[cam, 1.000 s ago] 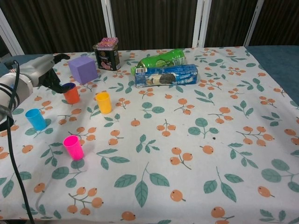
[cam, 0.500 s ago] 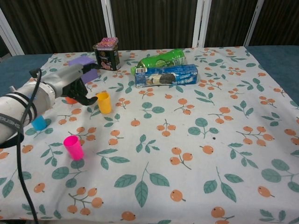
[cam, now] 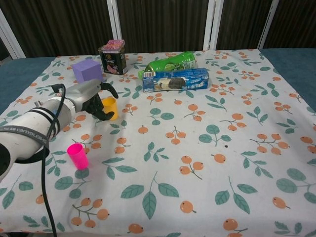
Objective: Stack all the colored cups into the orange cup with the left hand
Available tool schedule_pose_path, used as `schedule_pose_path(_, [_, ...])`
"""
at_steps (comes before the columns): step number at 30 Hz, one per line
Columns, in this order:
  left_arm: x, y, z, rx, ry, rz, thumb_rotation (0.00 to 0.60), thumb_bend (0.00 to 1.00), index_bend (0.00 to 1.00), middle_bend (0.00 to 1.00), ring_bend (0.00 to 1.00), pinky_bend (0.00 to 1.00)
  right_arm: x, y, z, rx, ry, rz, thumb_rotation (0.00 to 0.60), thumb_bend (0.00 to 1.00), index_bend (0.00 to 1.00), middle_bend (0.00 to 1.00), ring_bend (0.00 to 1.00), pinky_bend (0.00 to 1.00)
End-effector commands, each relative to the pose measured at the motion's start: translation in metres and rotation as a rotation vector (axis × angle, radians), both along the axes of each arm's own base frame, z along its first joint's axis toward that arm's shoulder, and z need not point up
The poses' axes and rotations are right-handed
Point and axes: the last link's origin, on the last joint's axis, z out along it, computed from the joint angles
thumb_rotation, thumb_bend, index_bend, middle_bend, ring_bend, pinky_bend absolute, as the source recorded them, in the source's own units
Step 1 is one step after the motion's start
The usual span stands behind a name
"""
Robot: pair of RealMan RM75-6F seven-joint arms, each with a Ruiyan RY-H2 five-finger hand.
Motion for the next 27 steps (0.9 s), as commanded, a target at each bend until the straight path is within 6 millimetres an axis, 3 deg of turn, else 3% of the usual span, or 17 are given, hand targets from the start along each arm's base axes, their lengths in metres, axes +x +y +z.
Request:
schedule_pose_path(1, [-0.003, 0.0, 0.001, 0.007, 0.003, 0.003, 0.6, 0.37, 0.34, 1.0, 1.0, 1.0, 0.0, 0.0, 0.0, 0.0, 0.0, 0.0, 0.6, 0.15, 0.0, 0.0, 0.0, 0.0])
schedule_pose_path(17, [-0.007, 0.006, 0.008, 0.039, -0.017, 0.013, 0.6, 0.37, 0.55, 1.0, 1.0, 1.0, 0.0, 0.0, 0.0, -0.001, 0.002, 0.002, 0.6, 0.15, 0.0, 0.0, 0.0, 0.0])
schedule_pose_path(22, [-0.002, 0.013, 0.031, 0.098, -0.033, -0.01, 0.6, 0.37, 0.55, 1.0, 1.0, 1.0, 0.0, 0.0, 0.0, 0.001, 0.001, -0.001, 0.6, 0.15, 0.0, 0.0, 0.0, 0.0])
schedule_pose_path(27, [-0.007, 0.027, 0.067, 0.185, -0.01, 0.002, 0.6, 0.37, 0.56, 1.0, 1.0, 1.0, 0.0, 0.001, 0.001, -0.005, -0.002, 0.001, 0.6, 0.15, 0.0, 0.0, 0.0, 0.0])
